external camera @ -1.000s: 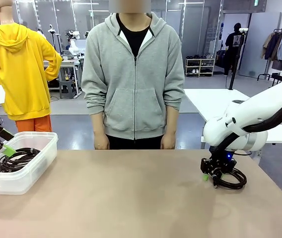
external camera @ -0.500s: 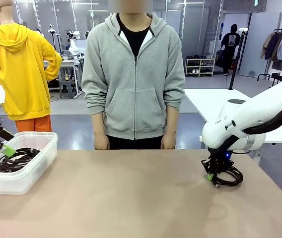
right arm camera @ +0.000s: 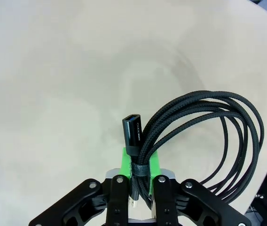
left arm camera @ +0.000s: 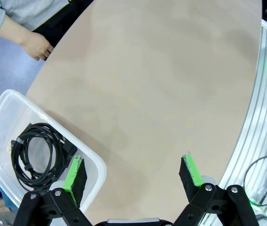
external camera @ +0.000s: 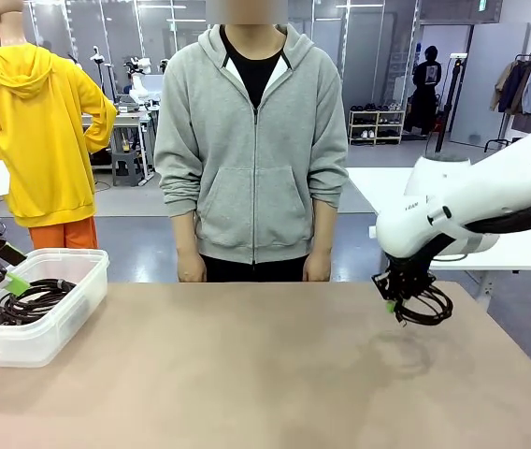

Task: Organize and store the cables.
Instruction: Place the USB Extension Cable into the Organizing box.

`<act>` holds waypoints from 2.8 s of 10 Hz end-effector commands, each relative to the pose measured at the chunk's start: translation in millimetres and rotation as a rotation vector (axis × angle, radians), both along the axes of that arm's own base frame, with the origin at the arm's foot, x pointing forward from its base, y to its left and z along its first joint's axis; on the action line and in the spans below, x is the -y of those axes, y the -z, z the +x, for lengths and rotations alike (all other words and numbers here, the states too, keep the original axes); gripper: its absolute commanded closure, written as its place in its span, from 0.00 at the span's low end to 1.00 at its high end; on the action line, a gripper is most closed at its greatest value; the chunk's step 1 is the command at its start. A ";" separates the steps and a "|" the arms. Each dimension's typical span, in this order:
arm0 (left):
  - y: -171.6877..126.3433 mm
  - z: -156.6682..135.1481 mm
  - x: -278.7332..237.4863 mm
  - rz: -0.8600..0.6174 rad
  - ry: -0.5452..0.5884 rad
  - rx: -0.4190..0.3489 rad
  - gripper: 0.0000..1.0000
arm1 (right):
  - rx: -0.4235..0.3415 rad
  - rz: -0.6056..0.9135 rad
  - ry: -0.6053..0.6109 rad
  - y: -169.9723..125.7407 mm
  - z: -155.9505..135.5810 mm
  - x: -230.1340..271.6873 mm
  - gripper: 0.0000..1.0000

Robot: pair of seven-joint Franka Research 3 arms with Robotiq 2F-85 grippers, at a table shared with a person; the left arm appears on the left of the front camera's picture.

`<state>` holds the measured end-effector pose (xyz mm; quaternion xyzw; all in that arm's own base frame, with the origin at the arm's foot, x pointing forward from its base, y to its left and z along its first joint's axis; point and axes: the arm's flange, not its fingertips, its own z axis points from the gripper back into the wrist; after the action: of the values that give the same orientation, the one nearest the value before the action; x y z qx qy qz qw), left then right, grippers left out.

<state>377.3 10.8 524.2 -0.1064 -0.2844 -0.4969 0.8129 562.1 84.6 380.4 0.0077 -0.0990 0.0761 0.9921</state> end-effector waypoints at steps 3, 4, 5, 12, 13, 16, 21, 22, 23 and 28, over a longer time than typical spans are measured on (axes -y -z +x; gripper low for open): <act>-1.6 -1.0 2.5 0.007 -0.016 -0.005 0.00 | 0.050 -0.070 0.079 -42.3 -29.0 -27.8 1.00; -1.6 -1.0 2.5 0.007 -0.016 -0.005 0.00 | 0.035 -0.034 0.011 -39.0 -16.5 -19.5 1.00; -1.6 -1.0 2.5 0.007 -0.016 -0.005 0.00 | 0.035 -0.034 0.011 -39.0 -16.5 -19.5 1.00; -1.6 -1.0 2.5 0.007 -0.016 -0.005 0.00 | -0.037 -0.102 0.062 -47.6 -45.9 -129.2 0.83; -1.6 -1.0 2.5 0.007 -0.016 -0.005 0.00 | -0.056 -0.149 0.087 -43.6 -46.1 -157.7 0.83; -1.6 -1.0 2.5 0.007 -0.016 -0.005 0.00 | -0.025 -0.100 -0.002 -29.3 -52.9 -261.3 0.83; -1.6 -1.0 2.5 0.007 -0.016 -0.005 0.00 | -0.057 0.003 -0.070 31.3 -51.0 -345.2 0.83; -1.6 -1.0 2.5 0.007 -0.016 -0.005 0.00 | -0.078 0.013 -0.080 40.3 -50.5 -350.0 0.83; -1.6 -1.0 2.5 0.007 -0.016 -0.005 0.00 | -0.099 0.024 -0.085 47.6 -51.3 -354.1 0.83; -1.6 -1.0 2.5 0.007 -0.016 -0.005 0.00 | -0.103 0.034 -0.075 54.3 -55.3 -350.7 0.30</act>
<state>377.4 10.4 524.2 -0.1078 -0.2846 -0.4968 0.8128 510.6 438.3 320.6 0.0222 -0.0391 0.1127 0.9926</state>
